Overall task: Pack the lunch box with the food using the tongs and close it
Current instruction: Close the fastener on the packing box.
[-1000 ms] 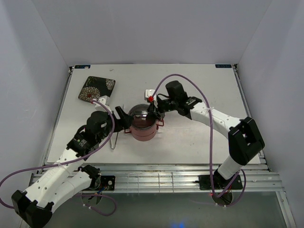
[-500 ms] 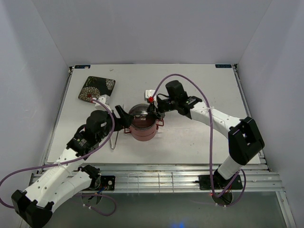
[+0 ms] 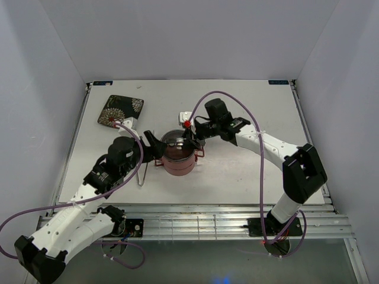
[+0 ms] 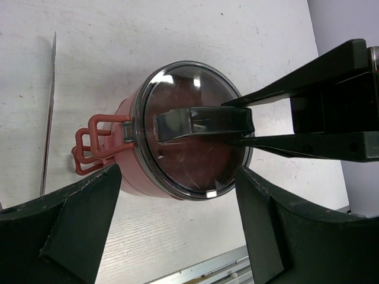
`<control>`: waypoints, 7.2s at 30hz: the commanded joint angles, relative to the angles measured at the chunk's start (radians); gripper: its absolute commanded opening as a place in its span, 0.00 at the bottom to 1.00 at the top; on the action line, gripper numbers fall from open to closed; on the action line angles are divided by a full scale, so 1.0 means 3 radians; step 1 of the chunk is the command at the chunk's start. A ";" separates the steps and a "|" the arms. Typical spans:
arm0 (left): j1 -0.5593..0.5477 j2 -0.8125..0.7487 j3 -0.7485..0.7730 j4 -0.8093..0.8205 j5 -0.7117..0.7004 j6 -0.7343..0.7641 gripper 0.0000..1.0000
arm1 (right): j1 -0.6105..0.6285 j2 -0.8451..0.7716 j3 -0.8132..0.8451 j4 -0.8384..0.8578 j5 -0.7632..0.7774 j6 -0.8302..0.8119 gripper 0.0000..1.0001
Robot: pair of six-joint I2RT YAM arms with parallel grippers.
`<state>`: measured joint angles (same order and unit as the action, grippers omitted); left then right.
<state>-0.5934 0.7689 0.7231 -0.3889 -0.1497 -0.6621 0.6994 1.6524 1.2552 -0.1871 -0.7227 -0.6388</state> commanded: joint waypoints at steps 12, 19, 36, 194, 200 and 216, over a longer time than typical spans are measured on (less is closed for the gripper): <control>-0.0016 0.0545 0.0744 0.0141 -0.0130 0.0253 0.86 | -0.0097 -0.0220 0.0234 -0.0016 0.0322 0.0451 0.72; -0.0016 0.0893 0.1021 0.0386 0.0227 0.0488 0.65 | -0.0143 -0.0982 -0.0323 0.0582 0.0680 0.1167 0.73; -0.0016 0.1165 0.0551 0.0984 0.1082 0.0647 0.04 | -0.0143 -0.1147 -0.0344 -0.0281 0.2112 0.3060 0.08; 0.0945 0.1768 0.1231 -0.0887 0.2923 0.5024 0.66 | -0.0368 -0.0839 -0.1402 0.0342 0.0880 0.3060 0.08; 0.0945 0.1763 0.1103 -0.0729 0.2902 0.5019 0.61 | -0.0399 -0.0896 -0.1418 0.0337 0.0880 0.3045 0.08; 0.0945 0.2080 0.0959 -0.0611 0.3469 0.4993 0.36 | -0.0501 -0.0967 -0.1408 0.0312 0.0763 0.3045 0.08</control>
<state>-0.3042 1.3514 1.0294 -0.5282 0.8127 0.8268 0.5575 1.4052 0.8352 -0.1192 -0.4713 0.2844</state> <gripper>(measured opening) 0.406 0.078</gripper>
